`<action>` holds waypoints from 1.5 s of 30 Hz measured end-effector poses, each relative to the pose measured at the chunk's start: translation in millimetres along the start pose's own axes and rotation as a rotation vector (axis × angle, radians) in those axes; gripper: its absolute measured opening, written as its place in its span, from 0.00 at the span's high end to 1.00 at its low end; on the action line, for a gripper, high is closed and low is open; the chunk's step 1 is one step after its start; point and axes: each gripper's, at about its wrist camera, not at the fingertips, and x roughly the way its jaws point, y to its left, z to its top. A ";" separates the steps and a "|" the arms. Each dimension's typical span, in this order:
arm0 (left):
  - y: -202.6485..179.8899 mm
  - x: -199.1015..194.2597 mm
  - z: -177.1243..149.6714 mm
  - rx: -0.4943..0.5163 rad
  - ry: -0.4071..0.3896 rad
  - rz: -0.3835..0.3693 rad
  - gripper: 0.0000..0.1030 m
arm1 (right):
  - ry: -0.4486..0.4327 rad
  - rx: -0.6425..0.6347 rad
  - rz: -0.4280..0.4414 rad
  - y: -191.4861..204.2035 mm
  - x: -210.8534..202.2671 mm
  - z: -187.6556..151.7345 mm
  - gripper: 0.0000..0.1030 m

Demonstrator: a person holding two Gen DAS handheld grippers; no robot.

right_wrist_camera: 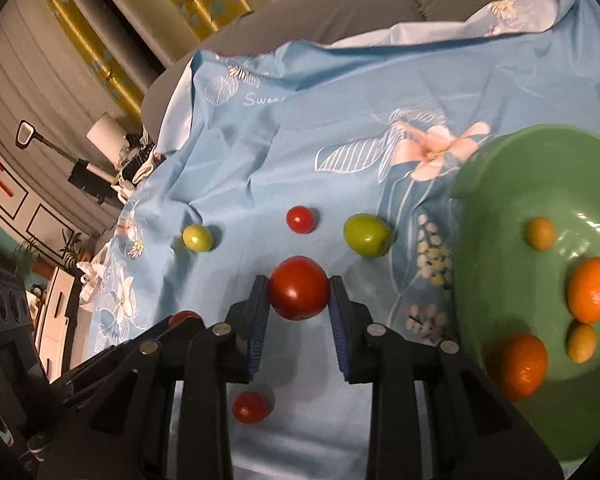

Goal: Organize fruits

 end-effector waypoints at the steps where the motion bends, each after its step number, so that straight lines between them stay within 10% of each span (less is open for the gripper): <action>1: -0.2 -1.8 -0.1 0.002 -0.006 0.000 0.71 | -0.010 0.001 -0.003 0.0 -2.4 -0.4 0.71; 45: -23.6 -52.7 1.3 0.051 -0.185 0.023 0.71 | -0.200 -0.074 -0.008 9.7 -64.8 1.5 0.71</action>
